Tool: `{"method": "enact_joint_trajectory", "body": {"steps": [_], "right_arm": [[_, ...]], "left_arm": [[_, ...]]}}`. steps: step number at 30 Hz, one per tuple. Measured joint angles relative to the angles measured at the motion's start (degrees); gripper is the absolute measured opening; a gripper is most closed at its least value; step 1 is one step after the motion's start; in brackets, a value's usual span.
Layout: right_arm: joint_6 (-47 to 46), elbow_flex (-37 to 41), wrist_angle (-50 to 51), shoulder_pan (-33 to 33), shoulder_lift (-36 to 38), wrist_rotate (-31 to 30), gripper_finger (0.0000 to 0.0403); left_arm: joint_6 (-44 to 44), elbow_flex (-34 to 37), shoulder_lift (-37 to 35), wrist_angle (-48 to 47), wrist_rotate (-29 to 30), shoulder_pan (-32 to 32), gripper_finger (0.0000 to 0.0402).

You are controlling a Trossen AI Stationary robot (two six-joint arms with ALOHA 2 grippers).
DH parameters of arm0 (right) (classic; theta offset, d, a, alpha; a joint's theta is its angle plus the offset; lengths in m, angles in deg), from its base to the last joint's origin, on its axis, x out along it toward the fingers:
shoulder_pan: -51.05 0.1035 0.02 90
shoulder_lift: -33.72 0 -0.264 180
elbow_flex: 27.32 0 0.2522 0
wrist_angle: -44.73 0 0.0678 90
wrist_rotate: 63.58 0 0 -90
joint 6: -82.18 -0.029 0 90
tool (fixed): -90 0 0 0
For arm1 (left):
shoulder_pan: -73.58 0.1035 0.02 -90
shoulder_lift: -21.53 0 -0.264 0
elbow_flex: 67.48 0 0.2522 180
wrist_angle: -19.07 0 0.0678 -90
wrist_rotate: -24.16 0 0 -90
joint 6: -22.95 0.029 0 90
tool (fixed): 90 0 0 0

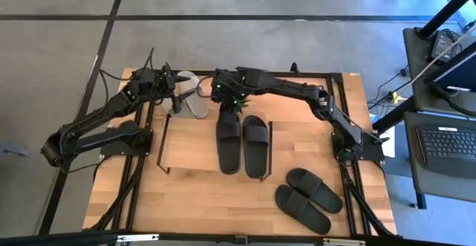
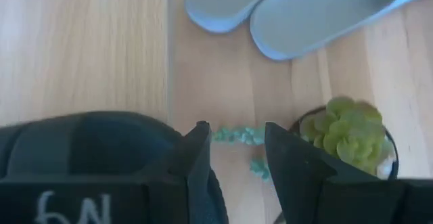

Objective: Pick and place slides into the shelf
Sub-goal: Put the black slide on the shelf

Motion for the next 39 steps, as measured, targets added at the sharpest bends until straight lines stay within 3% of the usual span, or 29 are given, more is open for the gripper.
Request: {"method": "enact_joint_trajectory", "body": {"steps": [14,30,39], "right_arm": [[1.4,-0.1,2.7,2.8,1.8,0.0,0.0142],[2.9,-0.1,-8.7,9.8,2.5,-0.1,0.0142],[1.3,-0.1,-5.2,11.6,2.1,0.0,0.0142]], "left_arm": [[0.0,0.0,0.0,0.0,0.1,0.0,0.0257],[0.0,0.0,0.0,0.0,0.1,0.0,0.0257],[0.0,0.0,0.0,-0.2,0.1,0.0,0.0257]]}}
